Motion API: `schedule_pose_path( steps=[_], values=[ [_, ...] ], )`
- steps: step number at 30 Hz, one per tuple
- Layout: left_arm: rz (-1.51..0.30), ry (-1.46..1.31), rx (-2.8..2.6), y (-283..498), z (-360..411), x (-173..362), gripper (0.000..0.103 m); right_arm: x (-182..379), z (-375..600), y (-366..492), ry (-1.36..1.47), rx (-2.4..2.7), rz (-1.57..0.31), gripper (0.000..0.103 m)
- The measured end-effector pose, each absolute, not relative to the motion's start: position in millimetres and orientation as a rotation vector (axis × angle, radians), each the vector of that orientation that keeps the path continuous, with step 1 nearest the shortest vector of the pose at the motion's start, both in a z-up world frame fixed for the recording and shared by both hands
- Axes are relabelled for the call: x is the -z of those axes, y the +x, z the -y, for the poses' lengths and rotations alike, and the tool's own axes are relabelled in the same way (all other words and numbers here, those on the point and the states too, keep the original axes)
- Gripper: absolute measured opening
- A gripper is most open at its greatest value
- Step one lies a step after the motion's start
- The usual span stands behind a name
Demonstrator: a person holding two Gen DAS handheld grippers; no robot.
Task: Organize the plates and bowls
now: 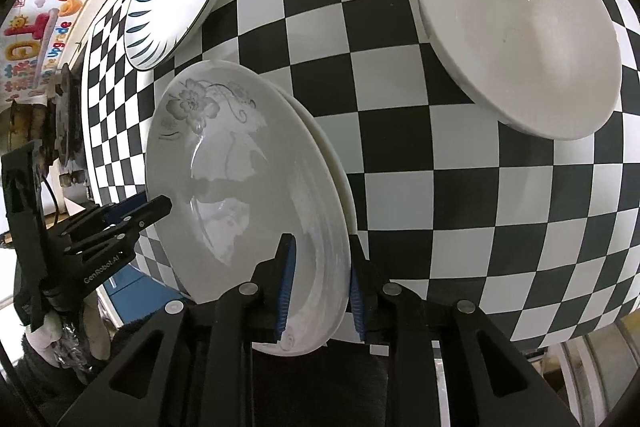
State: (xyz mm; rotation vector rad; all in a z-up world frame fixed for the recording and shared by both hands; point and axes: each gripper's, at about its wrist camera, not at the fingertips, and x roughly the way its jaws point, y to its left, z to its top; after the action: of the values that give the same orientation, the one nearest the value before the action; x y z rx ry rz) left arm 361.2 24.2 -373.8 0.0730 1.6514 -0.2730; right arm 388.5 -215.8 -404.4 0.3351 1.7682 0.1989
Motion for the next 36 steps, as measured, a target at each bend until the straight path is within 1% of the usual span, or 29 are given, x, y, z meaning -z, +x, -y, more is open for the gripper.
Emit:
schedule_pose_path(
  steps=[2,5,7,13,16,17,18,21,24,28,36],
  values=[
    [-1.648,0.074,0.278,363.4,-24.3,369.5,0.028,404.6,215.3,388.4,0.32,-0.193,-1.771,0.028],
    [-1.644,0.074,0.279,364.5,-26.1,364.6,0.028,407.3,215.7,386.1,0.285,-0.17,-1.786,0.033],
    [-1.638,0.077,0.278,364.7,-27.4,361.4,0.028,408.3,218.1,384.7,0.322,-0.188,-1.792,0.033],
    [-1.615,0.073,0.273,364.6,-30.3,348.0,0.028,396.3,220.3,387.2,0.31,-0.18,-1.763,0.033],
    [-1.594,0.03,0.298,369.5,-34.1,327.9,0.028,380.4,218.0,394.4,0.296,-0.179,-1.726,0.034],
    [-1.578,0.03,0.3,370.5,-36.8,323.5,0.028,374.0,216.7,398.3,0.285,-0.18,-1.711,0.036],
    [-1.549,0.031,0.298,375.2,-37.7,313.9,0.028,366.8,214.4,403.3,0.276,-0.183,-1.691,0.04],
    [-1.493,-0.007,0.295,398.3,-44.7,292.5,0.032,348.4,209.2,422.9,0.289,-0.208,-1.632,0.05],
    [-1.484,-0.06,0.292,429.5,-57.7,286.2,0.034,340.3,204.8,447.9,0.326,-0.22,-1.578,0.054],
    [-1.48,-0.115,0.244,472.1,-76.4,292.8,0.034,343.4,198.2,487.6,0.422,-0.242,-1.533,0.054],
    [-1.594,-0.183,0.191,543.3,-98.3,352.3,0.034,384.0,175.3,561.7,0.482,-0.214,-1.529,0.054]
  ],
)
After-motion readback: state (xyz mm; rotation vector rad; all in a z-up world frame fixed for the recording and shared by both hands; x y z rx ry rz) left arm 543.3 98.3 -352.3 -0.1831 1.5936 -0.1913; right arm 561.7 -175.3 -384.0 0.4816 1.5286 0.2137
